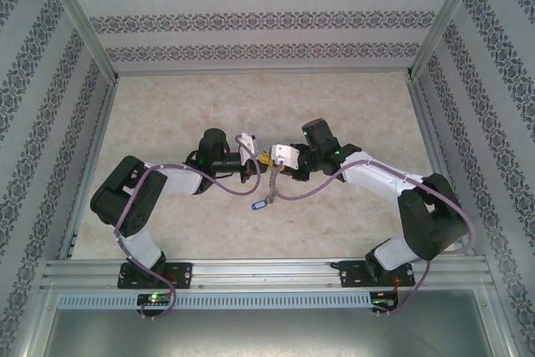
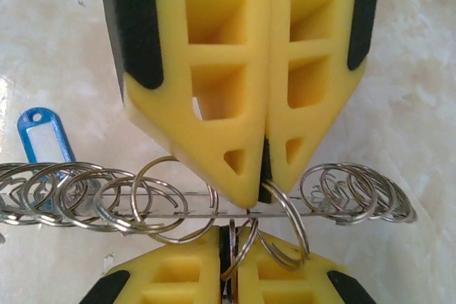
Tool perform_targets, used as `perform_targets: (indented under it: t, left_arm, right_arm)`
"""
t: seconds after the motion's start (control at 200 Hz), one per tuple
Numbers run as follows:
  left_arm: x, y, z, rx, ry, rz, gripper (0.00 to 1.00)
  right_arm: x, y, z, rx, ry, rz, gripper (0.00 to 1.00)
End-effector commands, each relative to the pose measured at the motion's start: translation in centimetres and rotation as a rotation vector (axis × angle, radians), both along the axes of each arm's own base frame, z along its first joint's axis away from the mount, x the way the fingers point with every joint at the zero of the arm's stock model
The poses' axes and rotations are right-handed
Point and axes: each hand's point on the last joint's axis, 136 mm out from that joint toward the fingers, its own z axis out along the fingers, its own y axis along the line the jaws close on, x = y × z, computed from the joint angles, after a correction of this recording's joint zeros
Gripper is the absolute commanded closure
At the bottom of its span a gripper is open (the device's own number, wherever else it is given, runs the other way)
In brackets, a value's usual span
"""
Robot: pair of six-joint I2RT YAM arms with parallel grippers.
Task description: Put the keys on the keyring
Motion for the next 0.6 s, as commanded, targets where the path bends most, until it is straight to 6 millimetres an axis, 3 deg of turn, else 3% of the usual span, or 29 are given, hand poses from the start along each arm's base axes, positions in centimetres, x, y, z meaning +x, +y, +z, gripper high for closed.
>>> perform_targets:
  t: [0.0, 0.265, 0.595]
  left_arm:
    - [-0.2, 0.2, -0.7, -0.006, 0.014, -0.011, 1.00]
    - [-0.3, 0.2, -0.8, -0.004, 0.019, -0.012, 1.00]
    - [-0.4, 0.2, -0.8, -0.005, 0.024, -0.021, 1.00]
  right_arm:
    - [0.7, 0.2, 2.1, 0.018, -0.116, 0.006, 0.90]
    - [1.0, 0.2, 3.2, -0.006, -0.210, 0.029, 0.90]
    - [1.6, -0.5, 1.8, -0.175, -0.371, 0.047, 0.89]
